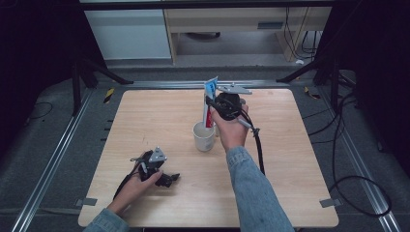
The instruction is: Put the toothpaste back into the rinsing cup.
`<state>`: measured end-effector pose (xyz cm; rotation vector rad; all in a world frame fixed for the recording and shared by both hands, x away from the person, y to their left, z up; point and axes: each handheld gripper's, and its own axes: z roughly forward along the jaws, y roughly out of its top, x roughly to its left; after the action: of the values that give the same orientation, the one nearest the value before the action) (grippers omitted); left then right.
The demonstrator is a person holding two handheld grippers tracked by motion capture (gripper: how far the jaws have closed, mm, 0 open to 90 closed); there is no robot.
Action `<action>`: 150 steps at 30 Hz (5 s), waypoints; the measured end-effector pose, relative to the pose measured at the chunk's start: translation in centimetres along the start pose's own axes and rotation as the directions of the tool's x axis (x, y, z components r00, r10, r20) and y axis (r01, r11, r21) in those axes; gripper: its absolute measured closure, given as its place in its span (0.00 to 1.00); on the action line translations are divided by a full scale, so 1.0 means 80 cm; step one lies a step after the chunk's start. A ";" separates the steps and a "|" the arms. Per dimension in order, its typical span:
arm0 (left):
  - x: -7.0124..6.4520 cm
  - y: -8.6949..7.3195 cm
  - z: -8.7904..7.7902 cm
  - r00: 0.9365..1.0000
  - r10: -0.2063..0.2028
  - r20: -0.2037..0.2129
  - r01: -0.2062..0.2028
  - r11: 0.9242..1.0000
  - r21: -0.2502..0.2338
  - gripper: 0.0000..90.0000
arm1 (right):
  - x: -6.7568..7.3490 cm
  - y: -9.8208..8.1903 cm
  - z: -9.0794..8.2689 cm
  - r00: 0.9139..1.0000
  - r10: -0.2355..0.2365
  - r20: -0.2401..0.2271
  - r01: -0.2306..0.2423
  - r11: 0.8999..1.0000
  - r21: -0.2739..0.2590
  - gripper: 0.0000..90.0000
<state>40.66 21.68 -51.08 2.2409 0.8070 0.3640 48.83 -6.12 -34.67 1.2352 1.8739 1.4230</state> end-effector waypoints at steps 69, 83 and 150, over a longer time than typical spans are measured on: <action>0.000 0.000 0.000 1.000 0.001 0.000 -0.001 1.000 0.000 0.00 | 0.008 -0.051 0.023 0.999 0.043 -0.029 -0.041 0.998 0.044 0.81; 0.000 0.000 0.000 1.000 -0.002 0.001 0.002 1.000 0.000 0.00 | 0.009 -0.059 0.026 0.998 0.050 -0.034 -0.049 0.998 0.042 0.81; 0.000 0.000 0.000 1.000 0.002 0.001 -0.002 1.000 0.003 0.00 | -0.004 -0.088 0.037 0.986 0.157 -0.060 -0.153 0.986 0.067 0.81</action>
<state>40.66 21.69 -51.07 2.2448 0.8060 0.3630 48.75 -5.31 -42.28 1.4075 1.9142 1.5111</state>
